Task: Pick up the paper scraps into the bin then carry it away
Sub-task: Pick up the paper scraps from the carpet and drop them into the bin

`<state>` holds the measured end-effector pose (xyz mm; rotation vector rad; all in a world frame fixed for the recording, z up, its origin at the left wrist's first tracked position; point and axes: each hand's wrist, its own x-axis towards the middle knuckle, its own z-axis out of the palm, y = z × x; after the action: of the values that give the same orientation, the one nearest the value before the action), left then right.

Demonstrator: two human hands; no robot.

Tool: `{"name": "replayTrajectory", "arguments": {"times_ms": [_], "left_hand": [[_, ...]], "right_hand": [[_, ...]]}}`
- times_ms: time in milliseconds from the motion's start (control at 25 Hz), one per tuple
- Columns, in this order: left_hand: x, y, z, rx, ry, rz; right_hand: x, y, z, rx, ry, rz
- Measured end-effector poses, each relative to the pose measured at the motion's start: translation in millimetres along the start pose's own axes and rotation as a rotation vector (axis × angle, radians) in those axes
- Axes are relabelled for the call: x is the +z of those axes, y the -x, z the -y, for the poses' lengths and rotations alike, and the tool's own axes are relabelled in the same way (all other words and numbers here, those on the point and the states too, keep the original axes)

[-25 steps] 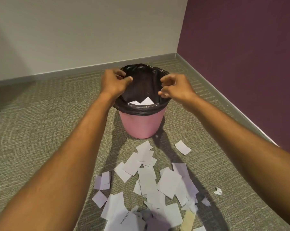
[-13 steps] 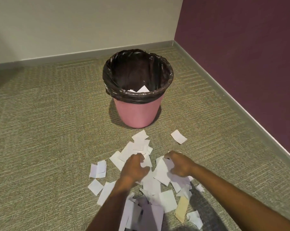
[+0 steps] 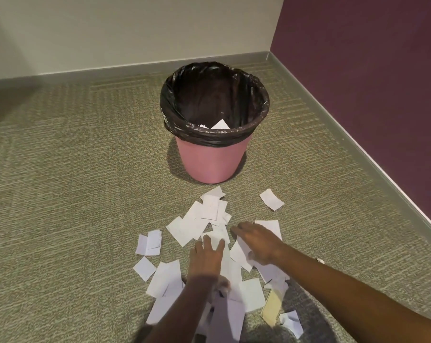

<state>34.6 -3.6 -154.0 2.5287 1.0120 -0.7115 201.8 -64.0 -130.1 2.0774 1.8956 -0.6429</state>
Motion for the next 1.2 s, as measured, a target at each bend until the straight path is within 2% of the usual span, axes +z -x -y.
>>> {"name": "replayTrajectory", "arguments": {"times_ms": [240,560,680,760,880,1000,1080,1200], "left_hand": [[6,-2,-1,0.013,0.042,-0.127],[4,-8,13,0.042,0.356,-0.158],[-4,-6,15,0.001,0.436,-0.188],[-4,-3,15,-0.014,0.443,-0.21],[-7,3,17,-0.03,0.493,-0.201],[-26,3,22,-0.058,0.583,-0.176],[-48,2,30,-0.045,0.67,-0.176],[-88,3,44,0.017,0.737,-0.221]], "right_hand": [[11,2,-2,-0.011,-0.011,-0.065],[-34,3,-24,0.214,-0.451,-0.095],[-55,13,-30,0.303,-0.588,-0.104],[-62,21,-36,0.39,-0.743,-0.193],[-65,30,-45,0.501,-1.103,-0.357],[-56,35,-63,0.605,-1.354,-0.436],[-46,38,-73,0.674,-1.377,-0.431],[-26,40,-72,0.751,-1.284,-0.334]]}}
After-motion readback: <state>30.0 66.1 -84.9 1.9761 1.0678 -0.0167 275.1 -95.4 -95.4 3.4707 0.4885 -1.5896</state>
